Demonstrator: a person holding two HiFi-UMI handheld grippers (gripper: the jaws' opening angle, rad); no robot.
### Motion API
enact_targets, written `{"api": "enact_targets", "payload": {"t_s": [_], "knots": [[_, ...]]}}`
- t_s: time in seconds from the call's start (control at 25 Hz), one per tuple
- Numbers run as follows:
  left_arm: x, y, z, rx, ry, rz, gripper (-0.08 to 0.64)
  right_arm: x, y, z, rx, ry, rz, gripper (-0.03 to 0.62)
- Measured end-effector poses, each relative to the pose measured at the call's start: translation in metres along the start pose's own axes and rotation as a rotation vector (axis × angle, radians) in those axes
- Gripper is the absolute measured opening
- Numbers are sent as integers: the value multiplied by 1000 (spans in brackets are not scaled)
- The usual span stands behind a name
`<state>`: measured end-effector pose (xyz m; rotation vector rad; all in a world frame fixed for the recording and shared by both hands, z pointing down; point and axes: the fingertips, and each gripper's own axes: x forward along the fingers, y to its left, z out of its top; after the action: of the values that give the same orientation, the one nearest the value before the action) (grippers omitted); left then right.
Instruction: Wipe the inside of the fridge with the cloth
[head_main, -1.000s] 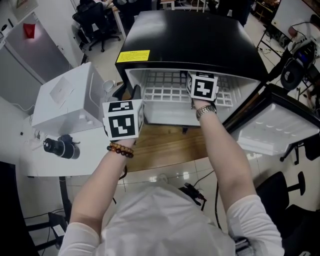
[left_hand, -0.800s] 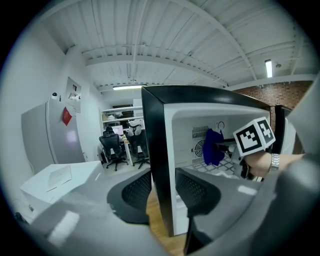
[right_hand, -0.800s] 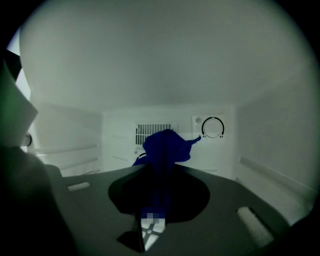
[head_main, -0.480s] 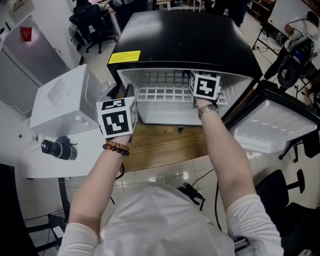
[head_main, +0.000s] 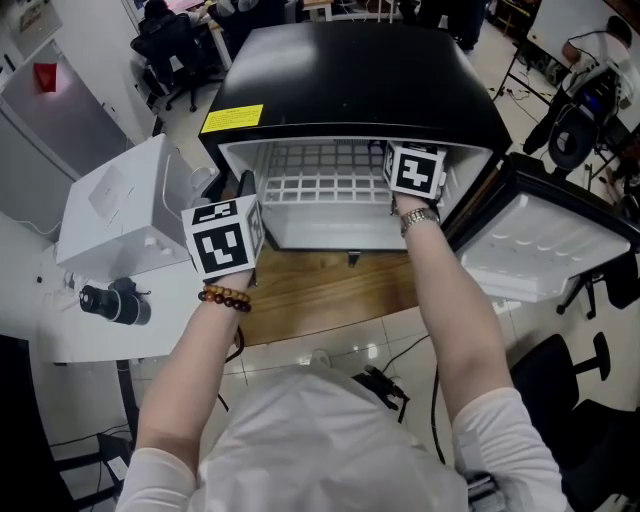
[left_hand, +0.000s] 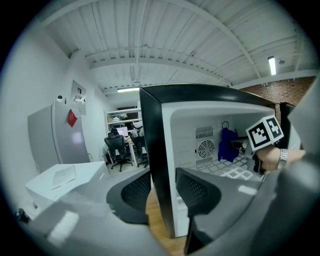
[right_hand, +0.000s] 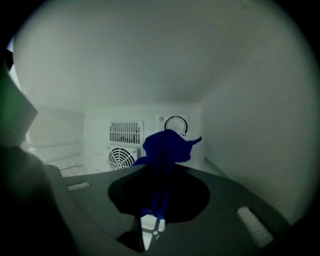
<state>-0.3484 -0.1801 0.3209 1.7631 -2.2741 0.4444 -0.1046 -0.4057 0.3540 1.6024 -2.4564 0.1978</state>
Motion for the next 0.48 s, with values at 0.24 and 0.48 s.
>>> {"api": "enact_targets", "payload": {"t_s": [0.24,0.48], "knots": [[1,0,0,-8,-2,7,149,-4,-14,-11,0,49,-53,67],[1,0,0,-16,-5,8,153,-8,-21,-11,-12,56,-94,67]]}}
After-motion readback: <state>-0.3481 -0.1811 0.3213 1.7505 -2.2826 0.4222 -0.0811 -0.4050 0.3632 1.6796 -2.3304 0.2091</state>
